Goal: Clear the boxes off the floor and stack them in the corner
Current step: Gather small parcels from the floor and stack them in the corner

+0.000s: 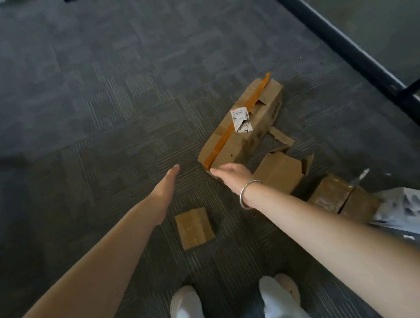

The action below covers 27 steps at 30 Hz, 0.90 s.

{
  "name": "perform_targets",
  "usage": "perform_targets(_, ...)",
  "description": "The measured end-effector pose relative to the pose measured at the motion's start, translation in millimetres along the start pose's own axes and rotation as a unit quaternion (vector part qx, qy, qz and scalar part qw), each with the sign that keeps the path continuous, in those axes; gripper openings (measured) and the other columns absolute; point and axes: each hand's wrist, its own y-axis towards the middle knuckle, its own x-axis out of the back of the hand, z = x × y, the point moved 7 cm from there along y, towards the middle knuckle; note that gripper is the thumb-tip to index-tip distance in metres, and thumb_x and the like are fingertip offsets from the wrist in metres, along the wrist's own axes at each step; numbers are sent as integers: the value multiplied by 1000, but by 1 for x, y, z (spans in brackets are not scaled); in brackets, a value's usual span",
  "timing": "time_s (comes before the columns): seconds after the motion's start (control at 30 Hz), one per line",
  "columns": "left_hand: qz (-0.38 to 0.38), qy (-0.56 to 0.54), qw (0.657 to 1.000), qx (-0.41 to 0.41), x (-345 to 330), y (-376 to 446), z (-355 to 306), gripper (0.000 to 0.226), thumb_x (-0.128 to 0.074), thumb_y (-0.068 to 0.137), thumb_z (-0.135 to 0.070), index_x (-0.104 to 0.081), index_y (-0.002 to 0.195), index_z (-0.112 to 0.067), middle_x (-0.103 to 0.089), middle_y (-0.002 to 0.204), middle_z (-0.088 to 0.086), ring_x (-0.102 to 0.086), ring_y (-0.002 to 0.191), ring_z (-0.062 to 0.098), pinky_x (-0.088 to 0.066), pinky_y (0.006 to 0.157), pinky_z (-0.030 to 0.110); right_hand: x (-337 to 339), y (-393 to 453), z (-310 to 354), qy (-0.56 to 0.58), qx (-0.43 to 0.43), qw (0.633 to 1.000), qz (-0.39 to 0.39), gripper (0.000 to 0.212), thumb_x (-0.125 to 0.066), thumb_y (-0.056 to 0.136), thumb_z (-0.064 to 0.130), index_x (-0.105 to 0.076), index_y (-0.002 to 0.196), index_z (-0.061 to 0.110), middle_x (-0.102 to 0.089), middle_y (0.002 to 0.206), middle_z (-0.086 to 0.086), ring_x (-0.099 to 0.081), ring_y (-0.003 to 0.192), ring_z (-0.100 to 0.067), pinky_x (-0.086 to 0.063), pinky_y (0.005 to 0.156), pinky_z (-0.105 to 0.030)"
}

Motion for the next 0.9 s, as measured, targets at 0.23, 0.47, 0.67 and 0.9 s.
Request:
perform_targets(0.23, -25, -13, 999, 45, 5, 115, 95, 61, -44, 87, -70, -52, 131, -29, -58, 128, -3, -57, 107, 23, -45, 89, 44, -70, 110, -94, -74, 4, 996, 49, 57, -57, 90, 48, -51, 136, 13, -53, 137, -4, -50, 124, -24, -39, 102, -37)
perform_targets(0.47, -118, 103, 985, 71, -5, 200, 148, 80, -61, 89, -51, -26, 151, -15, -35, 152, 13, -36, 137, 34, -38, 97, 47, -118, 193, -168, -213, -64, 973, 64, 52, -38, 100, 43, -43, 138, 8, -59, 103, -13, -58, 92, -27, -45, 67, -31)
perform_targets(0.67, -145, 209, 964, 76, -10, 252, 174, 115, -75, 64, -67, -19, 152, -20, -17, 156, 15, -29, 137, 39, -36, 108, 49, -142, 228, -215, -174, -128, 973, 78, 53, -37, 101, 40, -36, 143, 7, -47, 138, -18, -51, 120, -35, -45, 95, -45)
perform_targets(0.9, -175, 345, 921, 45, -14, 268, 182, 113, -74, 61, -68, -21, 149, -21, -11, 151, 12, -26, 137, 40, -38, 107, 51, -147, 229, -236, -107, -118, 983, 92, 40, -39, 101, 30, -50, 131, 7, -57, 126, -12, -54, 107, -27, -44, 83, -36)
